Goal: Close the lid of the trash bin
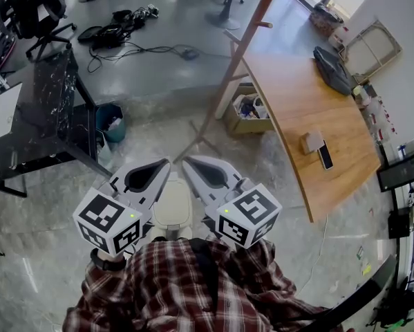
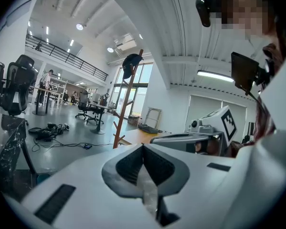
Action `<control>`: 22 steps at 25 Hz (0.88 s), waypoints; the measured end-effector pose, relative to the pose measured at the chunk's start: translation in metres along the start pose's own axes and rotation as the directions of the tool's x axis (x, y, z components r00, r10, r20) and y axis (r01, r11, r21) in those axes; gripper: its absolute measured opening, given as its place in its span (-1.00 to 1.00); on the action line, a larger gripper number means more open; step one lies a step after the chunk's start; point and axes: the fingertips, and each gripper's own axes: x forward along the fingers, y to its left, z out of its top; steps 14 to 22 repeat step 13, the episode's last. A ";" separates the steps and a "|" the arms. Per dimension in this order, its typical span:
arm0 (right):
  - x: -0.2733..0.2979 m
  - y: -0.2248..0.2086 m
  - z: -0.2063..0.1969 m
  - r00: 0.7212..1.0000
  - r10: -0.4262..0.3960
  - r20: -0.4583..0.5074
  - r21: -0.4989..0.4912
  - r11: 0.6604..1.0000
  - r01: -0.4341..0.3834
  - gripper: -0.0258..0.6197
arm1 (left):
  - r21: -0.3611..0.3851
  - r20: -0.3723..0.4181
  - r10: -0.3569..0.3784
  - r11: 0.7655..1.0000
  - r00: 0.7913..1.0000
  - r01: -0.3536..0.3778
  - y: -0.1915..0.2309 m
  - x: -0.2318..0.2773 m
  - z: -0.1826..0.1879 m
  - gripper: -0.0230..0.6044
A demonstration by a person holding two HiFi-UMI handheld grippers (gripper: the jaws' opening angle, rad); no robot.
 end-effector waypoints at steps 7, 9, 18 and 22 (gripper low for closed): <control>-0.002 0.012 -0.007 1.000 -0.008 -0.009 0.000 1.000 0.008 -0.88 | -0.009 0.009 -0.006 1.000 1.000 0.007 -0.004 -0.012 -0.003 -0.89; -0.004 0.015 -0.009 1.000 -0.010 -0.011 0.001 1.000 0.010 -0.88 | -0.008 0.012 -0.008 1.000 1.000 0.008 -0.005 -0.015 -0.004 -0.89; -0.006 0.020 -0.013 1.000 -0.015 -0.014 0.005 1.000 0.015 -0.88 | -0.006 0.020 -0.007 1.000 1.000 0.007 -0.008 -0.020 -0.005 -0.89; -0.006 0.020 -0.013 1.000 -0.015 -0.014 0.005 1.000 0.015 -0.88 | -0.006 0.020 -0.007 1.000 1.000 0.007 -0.008 -0.020 -0.005 -0.89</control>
